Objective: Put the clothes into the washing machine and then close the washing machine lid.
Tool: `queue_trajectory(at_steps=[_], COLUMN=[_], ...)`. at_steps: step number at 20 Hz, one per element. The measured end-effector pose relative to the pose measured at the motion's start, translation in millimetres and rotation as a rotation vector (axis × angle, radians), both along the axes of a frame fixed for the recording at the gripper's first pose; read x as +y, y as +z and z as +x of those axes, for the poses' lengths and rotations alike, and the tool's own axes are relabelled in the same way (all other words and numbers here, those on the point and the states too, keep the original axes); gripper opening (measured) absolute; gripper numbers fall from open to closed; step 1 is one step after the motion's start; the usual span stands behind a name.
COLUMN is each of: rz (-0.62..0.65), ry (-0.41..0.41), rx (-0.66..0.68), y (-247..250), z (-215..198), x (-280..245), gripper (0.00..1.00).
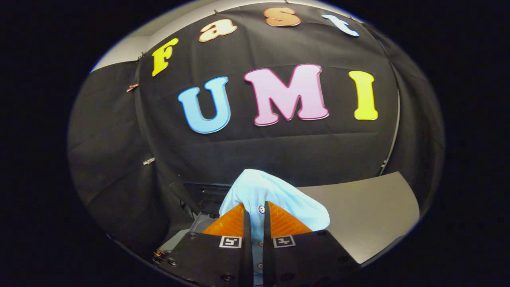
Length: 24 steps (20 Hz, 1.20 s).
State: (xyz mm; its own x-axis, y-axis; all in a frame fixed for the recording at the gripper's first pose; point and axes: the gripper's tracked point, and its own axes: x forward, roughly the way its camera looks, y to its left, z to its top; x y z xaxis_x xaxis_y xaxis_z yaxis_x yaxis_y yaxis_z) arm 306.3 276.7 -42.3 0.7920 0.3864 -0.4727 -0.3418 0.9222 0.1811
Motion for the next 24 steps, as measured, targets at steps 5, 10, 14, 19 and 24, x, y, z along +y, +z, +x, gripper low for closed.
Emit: queue_trajectory(at_steps=[5, 10, 14, 19, 24], rz=[-0.009, 0.039, 0.046, 0.043, 0.063], ry=[0.089, 0.072, 0.072, 0.011, -0.097], rx=[0.019, 0.061, 0.067, 0.037, 0.07], y=[-37.5, -87.9, -121.7, -166.5, -206.0], z=[-15.3, -16.5, -21.0, -18.4, -12.5], x=[66.3, 103.2, 126.5, 132.7, 124.8], gripper=[0.14, 0.14, 0.14, 0.14, 0.14])
